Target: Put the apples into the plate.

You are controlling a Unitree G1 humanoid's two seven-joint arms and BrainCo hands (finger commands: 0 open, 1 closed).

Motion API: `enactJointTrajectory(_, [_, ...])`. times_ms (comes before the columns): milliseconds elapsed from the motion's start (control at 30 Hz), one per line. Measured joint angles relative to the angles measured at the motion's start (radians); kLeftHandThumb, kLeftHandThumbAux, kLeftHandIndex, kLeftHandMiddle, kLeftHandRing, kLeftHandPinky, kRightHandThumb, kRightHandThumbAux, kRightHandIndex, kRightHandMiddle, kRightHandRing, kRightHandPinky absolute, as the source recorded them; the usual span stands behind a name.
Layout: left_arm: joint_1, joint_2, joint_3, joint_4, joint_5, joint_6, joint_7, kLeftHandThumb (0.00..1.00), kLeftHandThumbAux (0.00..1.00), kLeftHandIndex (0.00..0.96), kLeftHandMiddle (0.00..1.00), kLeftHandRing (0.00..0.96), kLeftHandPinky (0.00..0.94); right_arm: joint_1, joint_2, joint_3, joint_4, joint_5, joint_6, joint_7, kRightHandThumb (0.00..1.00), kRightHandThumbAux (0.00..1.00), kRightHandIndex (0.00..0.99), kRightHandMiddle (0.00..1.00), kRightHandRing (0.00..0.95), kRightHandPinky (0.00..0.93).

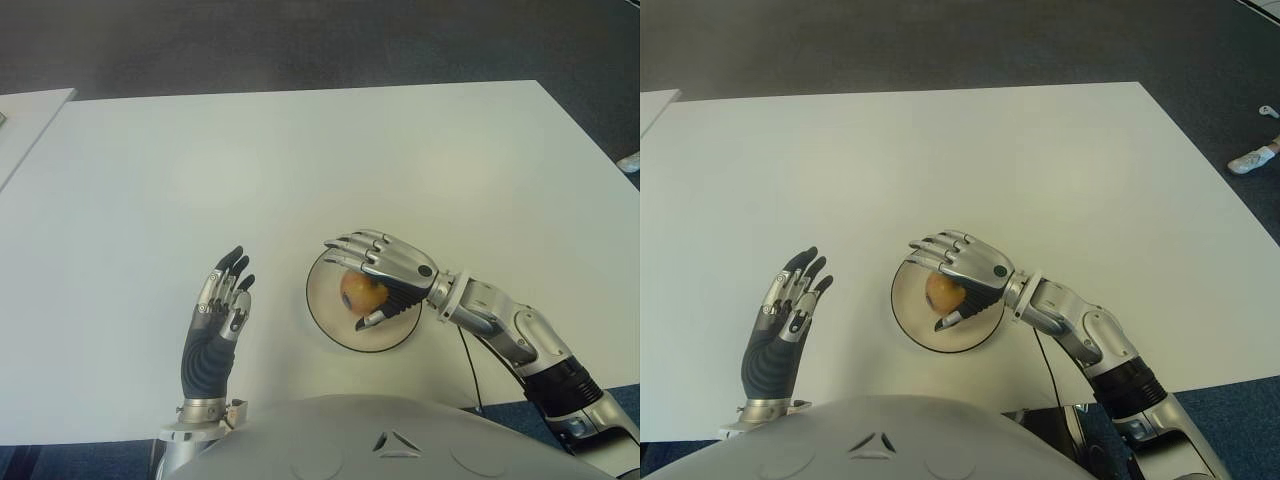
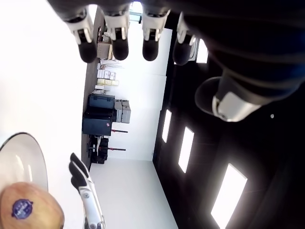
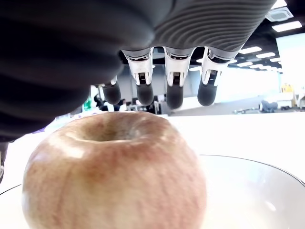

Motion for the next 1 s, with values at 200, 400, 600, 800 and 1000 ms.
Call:
enactJointTrajectory(200, [-0.006, -0.002, 0.000, 0.003, -0.004, -0.001, 0.000, 0.303, 0.505, 0.121, 0.039, 0.033, 0.112, -0.006, 0.004, 0.000, 0.007, 0.016, 0.000, 0.001, 0.012, 0.392, 0.000, 0.000, 0.000, 0.000])
enactJointTrajectory(400, [-0.017, -0.002, 0.000, 0.007, -0.014, 0.000, 0.000, 0.331, 0.486, 0.126, 0.029, 0.025, 0.110, -0.016, 0.008, 0.000, 0.023, 0.023, 0.000, 0.006, 0.001, 0.386, 0.000, 0.000, 0.000, 0.000])
enactJointTrajectory(600, [-0.036, -0.002, 0.002, 0.021, -0.031, 0.000, 0.000, 0.363, 0.470, 0.127, 0.025, 0.021, 0.097, -0.034, 0.015, 0.000, 0.042, 0.032, 0.002, 0.008, 0.000, 0.382, 0.003, 0.008, 0.000, 0.000])
enactJointTrajectory(800, [-0.067, 0.000, 0.010, 0.038, -0.077, 0.001, -0.001, 0.356, 0.484, 0.124, 0.025, 0.022, 0.097, -0.052, 0.030, 0.001, 0.067, 0.034, 0.019, 0.010, 0.000, 0.405, 0.002, 0.006, 0.000, 0.000])
enactJointTrajectory(1000, [-0.090, 0.005, 0.027, 0.054, -0.102, 0.001, -0.005, 0.361, 0.487, 0.126, 0.019, 0.020, 0.100, -0.073, 0.045, 0.002, 0.084, 0.047, 0.040, 0.027, 0.000, 0.418, 0.001, 0.007, 0.000, 0.000])
